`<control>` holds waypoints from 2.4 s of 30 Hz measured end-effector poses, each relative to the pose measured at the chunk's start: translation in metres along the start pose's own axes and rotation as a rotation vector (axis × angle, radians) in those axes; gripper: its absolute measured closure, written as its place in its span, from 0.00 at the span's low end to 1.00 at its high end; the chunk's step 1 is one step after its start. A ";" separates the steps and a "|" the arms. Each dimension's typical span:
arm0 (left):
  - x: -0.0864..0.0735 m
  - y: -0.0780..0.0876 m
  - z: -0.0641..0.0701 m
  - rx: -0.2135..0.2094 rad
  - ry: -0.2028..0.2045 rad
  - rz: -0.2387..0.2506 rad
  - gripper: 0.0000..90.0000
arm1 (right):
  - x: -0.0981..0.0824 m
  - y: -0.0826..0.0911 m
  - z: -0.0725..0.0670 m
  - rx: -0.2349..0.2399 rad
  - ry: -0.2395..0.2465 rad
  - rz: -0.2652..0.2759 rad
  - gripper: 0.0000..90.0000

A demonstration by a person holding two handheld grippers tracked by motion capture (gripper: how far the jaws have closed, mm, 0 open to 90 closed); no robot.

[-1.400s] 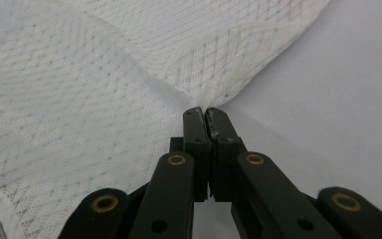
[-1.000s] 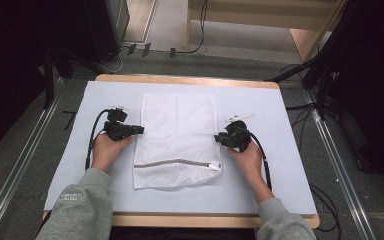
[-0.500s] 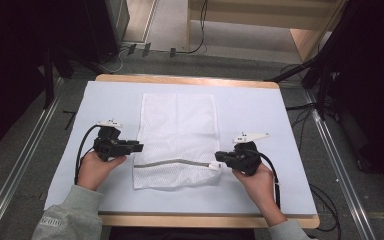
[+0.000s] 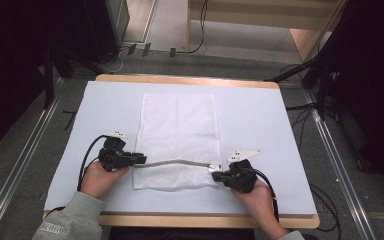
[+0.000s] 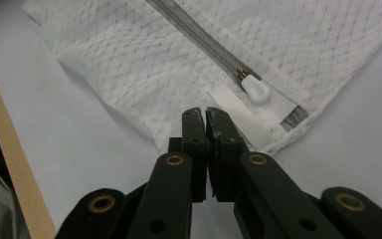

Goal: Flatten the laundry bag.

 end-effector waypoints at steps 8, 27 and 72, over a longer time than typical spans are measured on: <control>0.004 0.000 0.009 -0.014 -0.049 0.021 0.79 | -0.012 0.004 0.002 -0.044 0.023 -0.032 1.00; 0.000 0.002 0.029 -0.033 -0.107 -0.012 0.78 | -0.009 0.008 -0.018 -0.019 0.020 0.045 0.72; 0.007 0.008 0.039 -0.036 -0.084 0.016 0.91 | 0.010 0.036 0.010 -0.051 0.013 0.122 0.92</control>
Point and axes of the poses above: each handheld gripper's, and its own axes: y roughly backward along the jaws, x roughly out of its top, z roughly to its right, the point moved 2 cm from there along -y, roughly forward along the jaws, and after that the axes turned 7 degrees about x, right-handed, at the moved point
